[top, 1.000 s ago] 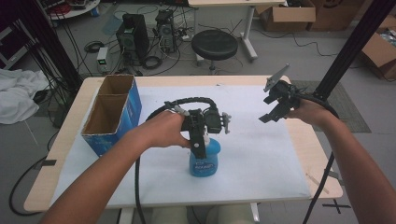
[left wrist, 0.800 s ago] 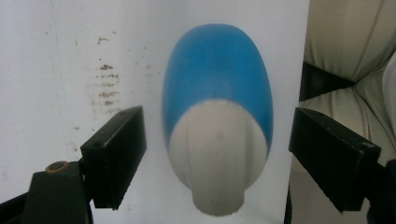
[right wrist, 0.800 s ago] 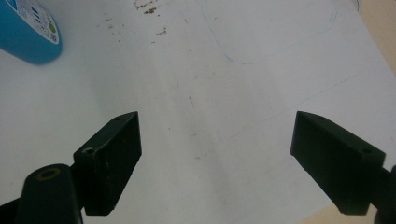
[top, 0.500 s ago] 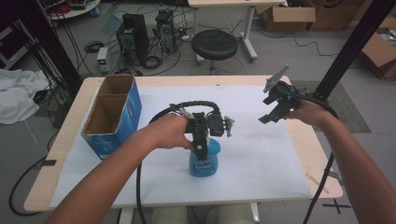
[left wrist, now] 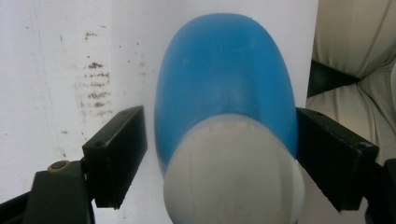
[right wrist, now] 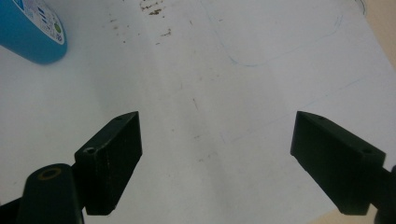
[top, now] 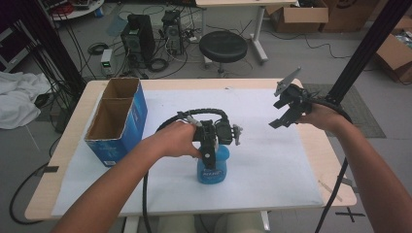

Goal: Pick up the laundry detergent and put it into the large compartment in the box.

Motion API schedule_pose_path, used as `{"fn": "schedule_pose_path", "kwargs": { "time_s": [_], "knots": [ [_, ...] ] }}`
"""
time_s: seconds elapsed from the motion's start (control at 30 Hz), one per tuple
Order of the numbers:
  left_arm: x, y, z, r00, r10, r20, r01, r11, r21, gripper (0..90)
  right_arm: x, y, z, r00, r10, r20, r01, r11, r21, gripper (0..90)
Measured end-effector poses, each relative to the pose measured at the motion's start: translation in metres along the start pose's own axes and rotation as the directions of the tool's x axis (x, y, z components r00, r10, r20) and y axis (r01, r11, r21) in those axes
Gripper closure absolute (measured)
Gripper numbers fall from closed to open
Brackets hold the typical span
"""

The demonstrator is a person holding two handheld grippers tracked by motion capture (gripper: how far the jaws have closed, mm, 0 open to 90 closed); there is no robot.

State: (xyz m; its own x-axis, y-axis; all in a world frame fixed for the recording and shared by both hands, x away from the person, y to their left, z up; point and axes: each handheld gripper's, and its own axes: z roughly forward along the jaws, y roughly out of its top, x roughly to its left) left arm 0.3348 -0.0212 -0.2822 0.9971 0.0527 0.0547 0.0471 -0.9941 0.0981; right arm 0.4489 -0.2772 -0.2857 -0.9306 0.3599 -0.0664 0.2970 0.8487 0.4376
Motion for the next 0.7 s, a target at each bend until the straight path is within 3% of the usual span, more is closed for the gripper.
{"fn": "schedule_pose_path", "kwargs": {
  "time_s": [0.7],
  "knots": [
    [0.003,-0.0013,0.0056,0.9997,-0.006,0.022,0.006,1.0,0.003,26.9,0.0007,-0.0001,-0.0007,1.0,0.001,0.002,-0.001,1.0,-0.005,16.3]
  ]
}}
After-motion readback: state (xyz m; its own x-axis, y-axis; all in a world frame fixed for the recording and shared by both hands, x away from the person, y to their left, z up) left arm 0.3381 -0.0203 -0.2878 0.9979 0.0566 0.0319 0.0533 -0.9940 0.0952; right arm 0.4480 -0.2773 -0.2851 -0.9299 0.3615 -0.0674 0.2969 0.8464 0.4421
